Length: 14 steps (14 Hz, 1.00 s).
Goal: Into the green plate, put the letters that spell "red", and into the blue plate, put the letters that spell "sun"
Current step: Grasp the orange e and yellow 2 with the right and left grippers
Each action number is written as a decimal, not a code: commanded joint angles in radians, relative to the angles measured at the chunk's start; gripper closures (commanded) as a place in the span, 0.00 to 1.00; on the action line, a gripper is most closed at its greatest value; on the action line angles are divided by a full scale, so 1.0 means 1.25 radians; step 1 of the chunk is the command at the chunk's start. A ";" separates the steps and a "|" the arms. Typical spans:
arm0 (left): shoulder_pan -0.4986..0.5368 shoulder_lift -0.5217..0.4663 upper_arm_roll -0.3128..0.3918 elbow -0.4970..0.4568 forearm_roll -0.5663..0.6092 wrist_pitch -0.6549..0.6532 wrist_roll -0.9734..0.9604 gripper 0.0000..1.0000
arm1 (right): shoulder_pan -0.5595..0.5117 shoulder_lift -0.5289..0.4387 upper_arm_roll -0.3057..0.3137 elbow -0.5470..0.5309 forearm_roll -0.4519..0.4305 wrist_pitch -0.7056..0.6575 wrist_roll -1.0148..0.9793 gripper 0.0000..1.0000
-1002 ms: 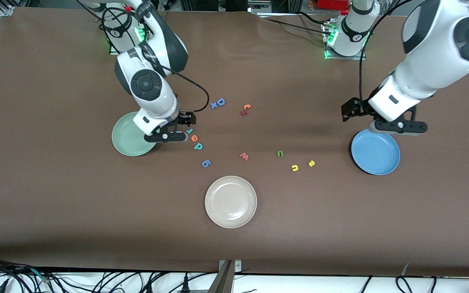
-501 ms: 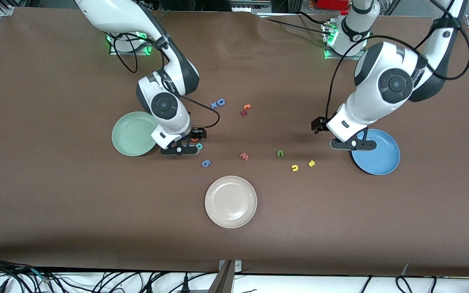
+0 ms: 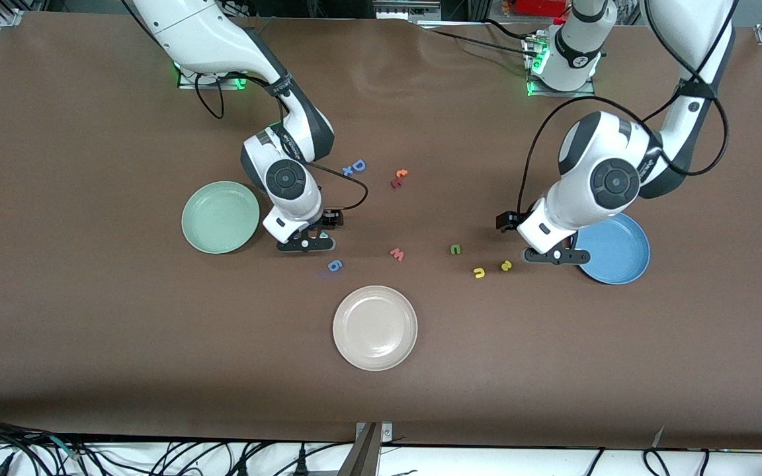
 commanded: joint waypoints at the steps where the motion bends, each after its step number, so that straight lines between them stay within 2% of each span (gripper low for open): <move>1: -0.010 0.040 0.004 0.013 0.065 0.017 -0.014 0.00 | 0.003 -0.010 -0.001 -0.027 -0.007 0.019 0.005 0.23; 2: -0.016 0.056 0.006 0.015 0.097 0.026 -0.020 0.01 | 0.003 -0.010 -0.001 -0.027 -0.007 0.019 0.005 0.29; 6: -0.023 0.084 0.024 0.020 0.098 0.071 -0.043 0.05 | 0.003 -0.003 -0.001 -0.027 -0.007 0.030 0.005 0.35; 10: -0.025 0.101 0.035 0.019 0.102 0.153 -0.179 0.07 | 0.008 0.004 -0.001 -0.027 -0.007 0.042 0.009 0.47; 12: -0.028 0.104 0.036 0.020 0.103 0.172 -0.218 0.08 | 0.010 0.008 -0.001 -0.027 -0.007 0.043 0.010 0.47; 14: -0.045 0.121 0.056 0.019 0.104 0.195 -0.219 0.14 | 0.010 0.009 -0.001 -0.027 -0.007 0.051 0.010 0.50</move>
